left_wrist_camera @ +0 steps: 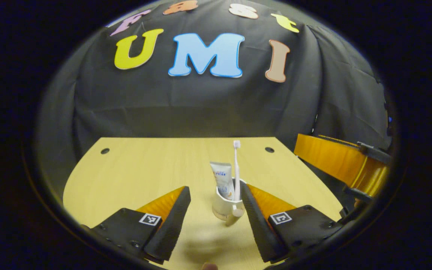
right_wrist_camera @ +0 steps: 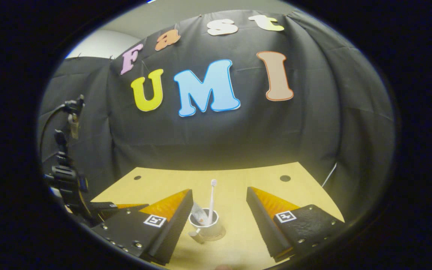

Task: Put the toothbrush and toothpaste on the desktop into the cup, then pick up the cup and place it on the coaster on the desktop.

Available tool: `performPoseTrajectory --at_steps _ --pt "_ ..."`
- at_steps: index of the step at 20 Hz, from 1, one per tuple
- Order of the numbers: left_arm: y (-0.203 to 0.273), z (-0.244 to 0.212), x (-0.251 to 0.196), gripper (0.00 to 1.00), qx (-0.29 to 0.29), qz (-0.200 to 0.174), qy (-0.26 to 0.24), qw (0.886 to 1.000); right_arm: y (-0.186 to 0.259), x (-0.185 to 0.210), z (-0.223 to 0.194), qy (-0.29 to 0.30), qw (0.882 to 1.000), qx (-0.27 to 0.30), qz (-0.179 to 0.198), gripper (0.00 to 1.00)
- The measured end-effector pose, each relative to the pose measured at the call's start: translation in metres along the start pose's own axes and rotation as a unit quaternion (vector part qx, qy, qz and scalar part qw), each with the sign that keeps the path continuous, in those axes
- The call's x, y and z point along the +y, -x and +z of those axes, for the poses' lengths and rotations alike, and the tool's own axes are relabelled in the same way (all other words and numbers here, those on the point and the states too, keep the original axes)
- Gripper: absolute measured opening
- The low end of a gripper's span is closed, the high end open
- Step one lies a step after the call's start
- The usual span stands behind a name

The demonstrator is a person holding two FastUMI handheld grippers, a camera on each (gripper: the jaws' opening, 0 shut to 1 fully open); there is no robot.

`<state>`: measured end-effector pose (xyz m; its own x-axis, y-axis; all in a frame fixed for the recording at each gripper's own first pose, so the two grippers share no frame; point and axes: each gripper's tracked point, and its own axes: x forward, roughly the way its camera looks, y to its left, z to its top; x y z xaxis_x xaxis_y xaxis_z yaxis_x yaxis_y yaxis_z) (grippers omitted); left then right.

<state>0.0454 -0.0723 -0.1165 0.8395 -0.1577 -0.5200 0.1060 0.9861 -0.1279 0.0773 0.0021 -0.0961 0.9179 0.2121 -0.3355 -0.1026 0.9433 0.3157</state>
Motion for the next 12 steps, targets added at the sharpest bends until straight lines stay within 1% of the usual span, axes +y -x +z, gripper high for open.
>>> performPoseTrajectory --at_steps 3,6,8,10,12 --pt "0.010 0.025 0.018 0.89 -0.068 0.009 0.005 0.998 0.008 0.009 0.016 0.021 0.999 -0.026 -0.015 0.90" --pt "0.022 0.048 0.038 0.89 -0.126 0.026 0.002 0.992 0.016 0.018 0.028 0.036 0.997 -0.052 -0.034 0.90" --pt "0.032 0.064 0.052 0.89 -0.154 0.034 -0.007 0.988 0.023 0.023 0.032 0.049 0.995 -0.066 -0.051 0.90" --pt "0.041 0.076 0.059 0.89 -0.170 0.033 -0.019 0.985 0.029 0.026 0.039 0.061 0.992 -0.082 -0.069 0.90" --pt "0.047 0.085 0.064 0.89 -0.183 0.032 -0.028 0.982 0.035 0.032 0.044 0.066 0.990 -0.095 -0.078 0.90"
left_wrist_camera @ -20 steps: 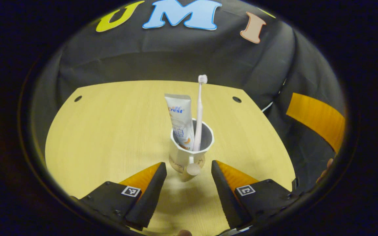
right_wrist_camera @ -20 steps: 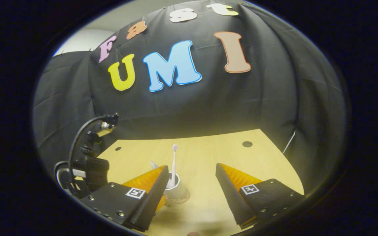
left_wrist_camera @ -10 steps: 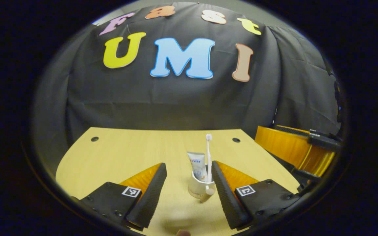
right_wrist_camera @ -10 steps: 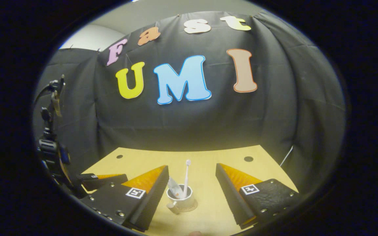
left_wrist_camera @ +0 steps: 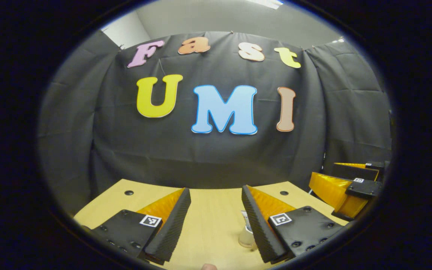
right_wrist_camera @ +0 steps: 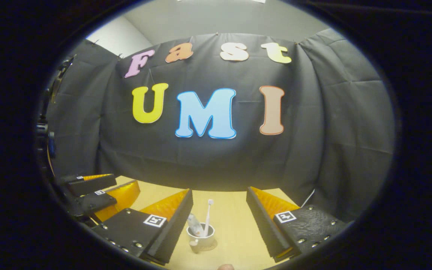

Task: Put the toothbrush and toothpaste on the desktop into the cup, then pick up the cup and place it on the coaster on the desktop.

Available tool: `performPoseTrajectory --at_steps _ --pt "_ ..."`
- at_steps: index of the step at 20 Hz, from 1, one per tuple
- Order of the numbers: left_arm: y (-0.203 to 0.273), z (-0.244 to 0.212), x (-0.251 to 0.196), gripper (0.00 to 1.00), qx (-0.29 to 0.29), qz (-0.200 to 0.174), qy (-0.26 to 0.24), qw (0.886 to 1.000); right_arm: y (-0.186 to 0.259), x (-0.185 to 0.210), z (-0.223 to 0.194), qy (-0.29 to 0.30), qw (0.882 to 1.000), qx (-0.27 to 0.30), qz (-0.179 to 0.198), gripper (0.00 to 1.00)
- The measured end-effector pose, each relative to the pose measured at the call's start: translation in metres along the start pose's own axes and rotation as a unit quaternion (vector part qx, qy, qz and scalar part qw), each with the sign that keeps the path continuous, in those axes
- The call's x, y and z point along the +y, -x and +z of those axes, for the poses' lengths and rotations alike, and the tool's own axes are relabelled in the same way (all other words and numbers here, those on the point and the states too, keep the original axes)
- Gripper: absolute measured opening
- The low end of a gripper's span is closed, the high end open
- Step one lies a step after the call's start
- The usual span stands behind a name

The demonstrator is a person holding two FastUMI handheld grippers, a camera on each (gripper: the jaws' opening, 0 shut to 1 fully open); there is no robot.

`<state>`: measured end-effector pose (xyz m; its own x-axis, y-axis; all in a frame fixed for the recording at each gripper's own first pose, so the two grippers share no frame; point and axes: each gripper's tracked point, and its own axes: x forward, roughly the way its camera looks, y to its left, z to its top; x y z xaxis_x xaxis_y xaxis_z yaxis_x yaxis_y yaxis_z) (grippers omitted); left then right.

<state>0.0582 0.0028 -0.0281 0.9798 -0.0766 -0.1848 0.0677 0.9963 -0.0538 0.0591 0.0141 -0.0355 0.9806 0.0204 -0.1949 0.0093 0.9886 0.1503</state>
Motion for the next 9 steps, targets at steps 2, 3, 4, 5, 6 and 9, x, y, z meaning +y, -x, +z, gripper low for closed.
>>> performPoseTrajectory --at_steps 2,3,4,5,6,9 --pt "0.006 0.006 0.002 0.89 -0.008 0.000 -0.004 1.000 0.002 0.005 0.005 -0.004 1.000 -0.007 0.000 0.90" --pt "0.008 0.007 0.003 0.89 -0.009 0.000 -0.005 1.000 0.002 0.008 0.007 -0.006 1.000 -0.009 -0.001 0.90" --pt "0.010 0.009 0.004 0.89 -0.012 0.001 -0.005 1.000 0.003 0.009 0.008 -0.009 1.000 -0.009 -0.001 0.90" --pt "0.011 0.010 0.006 0.89 -0.014 0.001 -0.006 1.000 0.004 0.010 0.009 -0.011 1.000 -0.011 -0.002 0.90" --pt "0.013 0.011 0.009 0.89 -0.015 0.001 -0.008 1.000 0.004 0.010 0.010 -0.014 1.000 -0.013 -0.005 0.90" --pt "0.015 0.015 0.016 0.89 -0.022 0.003 -0.012 1.000 0.007 0.009 0.008 -0.014 1.000 -0.012 -0.013 0.90"
